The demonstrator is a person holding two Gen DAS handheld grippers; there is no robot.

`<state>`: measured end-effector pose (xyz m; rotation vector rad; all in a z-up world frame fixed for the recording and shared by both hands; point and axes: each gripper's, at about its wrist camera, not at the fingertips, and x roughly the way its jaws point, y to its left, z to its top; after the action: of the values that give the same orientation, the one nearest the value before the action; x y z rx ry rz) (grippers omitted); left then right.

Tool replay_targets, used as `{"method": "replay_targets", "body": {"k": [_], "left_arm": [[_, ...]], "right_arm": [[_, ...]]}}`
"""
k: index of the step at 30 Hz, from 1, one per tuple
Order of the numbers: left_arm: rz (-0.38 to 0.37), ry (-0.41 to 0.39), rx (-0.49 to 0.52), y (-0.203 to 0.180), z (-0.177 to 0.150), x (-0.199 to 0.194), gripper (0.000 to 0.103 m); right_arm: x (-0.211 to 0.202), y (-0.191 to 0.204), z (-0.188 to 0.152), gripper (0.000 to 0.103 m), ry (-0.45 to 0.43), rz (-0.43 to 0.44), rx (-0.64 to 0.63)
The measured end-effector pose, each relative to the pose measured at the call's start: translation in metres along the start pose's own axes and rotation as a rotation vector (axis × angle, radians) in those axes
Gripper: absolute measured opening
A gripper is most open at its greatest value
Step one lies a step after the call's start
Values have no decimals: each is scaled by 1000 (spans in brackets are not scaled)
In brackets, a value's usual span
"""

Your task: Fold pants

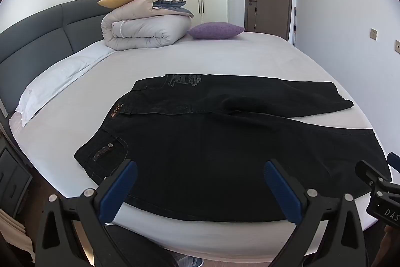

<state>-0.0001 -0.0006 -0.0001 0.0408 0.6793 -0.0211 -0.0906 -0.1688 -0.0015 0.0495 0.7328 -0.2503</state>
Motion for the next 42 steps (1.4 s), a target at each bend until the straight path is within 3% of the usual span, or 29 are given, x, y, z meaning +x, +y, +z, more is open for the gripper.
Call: {"method": "replay_targets", "body": {"k": [42], "left_arm": [[-2, 6, -1, 0, 0, 0, 103]], "right_arm": [[4, 1, -8, 103, 10, 1, 0]]}}
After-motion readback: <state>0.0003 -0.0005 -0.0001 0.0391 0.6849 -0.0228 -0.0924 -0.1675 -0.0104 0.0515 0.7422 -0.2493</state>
